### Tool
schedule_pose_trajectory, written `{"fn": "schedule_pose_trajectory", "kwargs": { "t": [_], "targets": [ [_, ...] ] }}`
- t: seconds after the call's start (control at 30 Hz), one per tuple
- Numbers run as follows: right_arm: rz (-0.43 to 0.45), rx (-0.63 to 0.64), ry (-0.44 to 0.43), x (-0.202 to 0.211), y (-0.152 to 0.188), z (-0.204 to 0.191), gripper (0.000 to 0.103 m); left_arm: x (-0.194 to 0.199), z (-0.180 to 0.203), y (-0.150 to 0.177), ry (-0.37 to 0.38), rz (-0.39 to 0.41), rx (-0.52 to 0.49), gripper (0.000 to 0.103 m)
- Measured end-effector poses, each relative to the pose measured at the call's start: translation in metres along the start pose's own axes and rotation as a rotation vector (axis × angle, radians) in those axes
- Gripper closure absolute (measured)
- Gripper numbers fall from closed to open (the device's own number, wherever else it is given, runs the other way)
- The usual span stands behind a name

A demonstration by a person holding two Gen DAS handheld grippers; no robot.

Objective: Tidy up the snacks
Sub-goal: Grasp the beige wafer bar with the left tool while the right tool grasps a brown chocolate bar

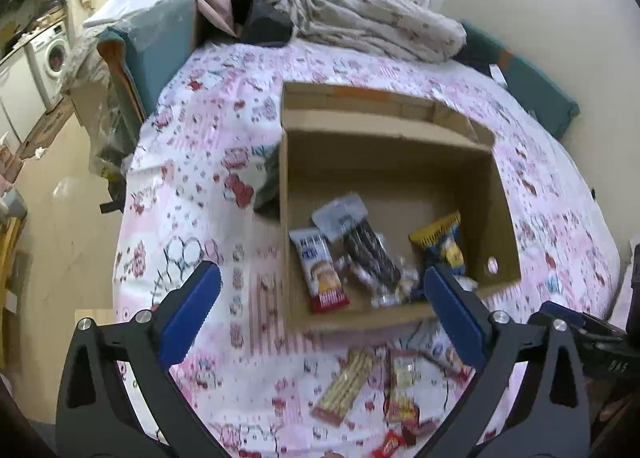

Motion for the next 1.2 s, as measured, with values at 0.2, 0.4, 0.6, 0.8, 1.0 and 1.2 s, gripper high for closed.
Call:
{"fn": "schedule_pose_trajectory", "kwargs": {
  "t": [0.2, 0.4, 0.6, 0.8, 1.0, 1.2],
  "targets": [
    [-0.014, 0.042, -0.008, 0.006, 0.021, -0.015, 0.009, 0.014, 0.0, 0.019, -0.023, 0.003, -0.021, 0.002],
    [-0.028, -0.063, -0.035, 0.008, 0.037, -0.001, 0.009, 0.011, -0.021, 0.032, -0.059, -0.053, 0.027, 0.004],
    [-0.043, -0.186, -0.066, 0.006, 0.042, 0.018, 0.009, -0.03, -0.04, 0.056, -0.047, -0.262, 0.097, 0.023],
    [-0.058, -0.246, -0.086, 0.006, 0.046, 0.033, 0.009, -0.082, -0.001, 0.087, -0.02, -0.435, -0.072, 0.032],
    [-0.079, -0.284, -0.097, 0.005, 0.051, 0.043, 0.009, -0.116, 0.032, 0.124, -0.041, -0.557, -0.266, 0.043],
    [-0.131, -0.255, -0.071, -0.008, 0.054, 0.041, 0.009, -0.107, 0.037, 0.126, -0.095, -0.537, -0.331, 0.081]
  ]
}}
Point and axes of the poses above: each gripper's, at about its wrist camera, not at the fingertips, and x roughly against the way its jaws point, z to its right, y to its underside, the point moved 3 cm from there along -x, roughly the way its jaws point, and after that the axes turned 6 degrees about x, right-handed, at the moved point
